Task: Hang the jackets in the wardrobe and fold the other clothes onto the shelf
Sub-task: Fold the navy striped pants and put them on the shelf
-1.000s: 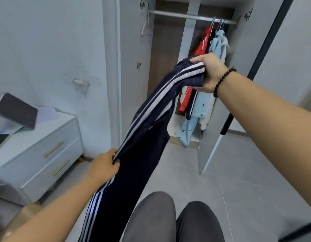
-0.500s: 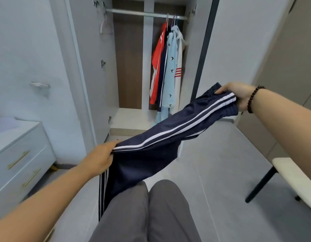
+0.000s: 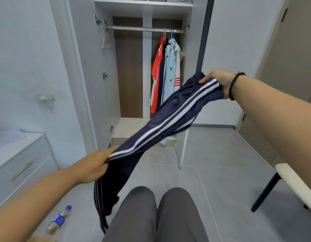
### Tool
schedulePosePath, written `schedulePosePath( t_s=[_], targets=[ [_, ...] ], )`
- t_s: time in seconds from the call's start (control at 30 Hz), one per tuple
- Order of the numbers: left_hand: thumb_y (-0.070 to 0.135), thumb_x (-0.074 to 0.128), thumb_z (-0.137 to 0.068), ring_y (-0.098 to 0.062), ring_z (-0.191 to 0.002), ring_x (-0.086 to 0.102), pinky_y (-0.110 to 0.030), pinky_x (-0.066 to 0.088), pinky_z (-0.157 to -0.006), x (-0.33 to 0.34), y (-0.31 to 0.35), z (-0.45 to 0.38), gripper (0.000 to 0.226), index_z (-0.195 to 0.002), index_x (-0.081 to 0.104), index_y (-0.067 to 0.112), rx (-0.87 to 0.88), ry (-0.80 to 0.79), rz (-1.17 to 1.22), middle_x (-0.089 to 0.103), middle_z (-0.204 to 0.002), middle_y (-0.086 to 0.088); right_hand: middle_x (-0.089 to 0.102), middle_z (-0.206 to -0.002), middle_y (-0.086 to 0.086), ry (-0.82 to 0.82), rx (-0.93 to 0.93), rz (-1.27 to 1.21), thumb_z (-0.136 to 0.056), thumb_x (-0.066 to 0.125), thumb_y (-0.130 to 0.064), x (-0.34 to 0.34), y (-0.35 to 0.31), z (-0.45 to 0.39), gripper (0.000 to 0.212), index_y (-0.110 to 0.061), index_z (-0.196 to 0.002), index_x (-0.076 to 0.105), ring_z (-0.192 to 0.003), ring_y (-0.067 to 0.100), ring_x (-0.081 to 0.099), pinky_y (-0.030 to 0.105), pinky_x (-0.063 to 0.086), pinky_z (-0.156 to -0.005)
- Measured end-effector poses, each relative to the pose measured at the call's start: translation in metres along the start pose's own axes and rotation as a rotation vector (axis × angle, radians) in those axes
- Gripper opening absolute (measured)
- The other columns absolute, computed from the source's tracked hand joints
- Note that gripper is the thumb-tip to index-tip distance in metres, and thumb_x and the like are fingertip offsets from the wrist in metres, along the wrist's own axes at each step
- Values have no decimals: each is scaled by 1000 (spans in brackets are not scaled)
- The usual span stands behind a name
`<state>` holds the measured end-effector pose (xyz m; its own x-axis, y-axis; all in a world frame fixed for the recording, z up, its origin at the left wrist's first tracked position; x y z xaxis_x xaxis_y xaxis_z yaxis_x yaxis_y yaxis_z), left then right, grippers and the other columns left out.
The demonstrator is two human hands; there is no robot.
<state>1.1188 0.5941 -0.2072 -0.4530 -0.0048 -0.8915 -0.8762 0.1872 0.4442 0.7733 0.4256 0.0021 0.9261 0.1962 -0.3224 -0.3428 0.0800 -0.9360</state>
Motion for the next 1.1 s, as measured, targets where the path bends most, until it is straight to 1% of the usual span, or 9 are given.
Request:
schedulePosePath(
  t_s=[0.13,0.33,0.5,0.67,0.73,0.8,0.9,1.03,1.1],
  targets=[
    [-5,35,-87,-12,-113,59,-27,46,-97,45,43,-11,68,-139,40,40,100,-97,63,61,-128,9,70,-63,13,86,88,162,-91,55,-13,-24,9,11,19,2,-81,63,-49,25,67,31,55,-43],
    [-9,32,-92,-10,-139,33,-24,23,-117,108,99,-30,74,-154,18,29,131,-211,207,31,-155,8,66,-55,11,236,153,269,-90,56,-12,-64,28,31,17,0,-79,62,-42,24,63,34,57,-47],
    [-8,29,-91,-13,-146,20,-21,18,-116,145,145,-48,76,-155,11,28,119,-290,340,18,-160,6,67,-57,12,335,180,335,-90,58,-11,-99,33,48,14,1,-84,63,-43,24,64,36,56,-47],
    [3,35,-93,-24,-143,28,-23,38,-104,190,199,-61,76,-155,1,30,155,-445,450,14,-161,1,64,-91,20,401,233,533,-90,59,-16,-121,34,57,19,2,-96,61,-78,36,63,43,56,-71],
    [21,44,-94,-21,-145,25,-26,32,-110,206,211,-61,77,-154,-3,33,158,-518,507,12,-162,6,62,-108,24,418,251,598,-90,60,-17,-118,36,56,30,5,-111,58,-99,42,61,51,50,-91],
    [46,52,-89,-11,-147,15,-25,19,-114,214,208,-60,85,-152,-5,38,154,-564,551,9,-161,14,62,-112,26,397,259,653,-90,61,-18,-107,38,54,35,5,-116,58,-100,43,61,53,48,-94],
    [55,52,-90,-3,-144,20,-20,19,-113,202,178,-59,78,-153,10,38,130,-472,605,18,-158,19,67,-94,22,340,223,675,-89,60,-21,-77,37,47,27,3,-103,63,-80,38,64,51,54,-82],
    [23,51,-99,2,-127,43,-12,30,-107,154,97,-56,43,-142,43,24,-6,-127,725,46,-140,17,65,-72,16,239,94,630,-86,62,-18,-14,35,30,15,-3,-85,60,-51,30,62,33,52,-39],
    [13,50,-99,-4,-125,49,-20,33,-108,128,43,-47,37,-135,50,19,-144,68,757,54,-135,7,60,-52,11,174,23,599,-83,62,-15,24,36,21,13,-5,-77,58,-37,24,55,26,47,-37]
  ],
)
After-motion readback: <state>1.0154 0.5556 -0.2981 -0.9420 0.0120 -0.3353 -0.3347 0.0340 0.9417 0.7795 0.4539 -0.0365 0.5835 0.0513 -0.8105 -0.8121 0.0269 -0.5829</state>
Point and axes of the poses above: each hand's wrist, its own z-axis away from the middle knuckle, its own x-axis out of the palm, y = z × x, the point moved 1 cm from there along -z, towards the middle knuckle
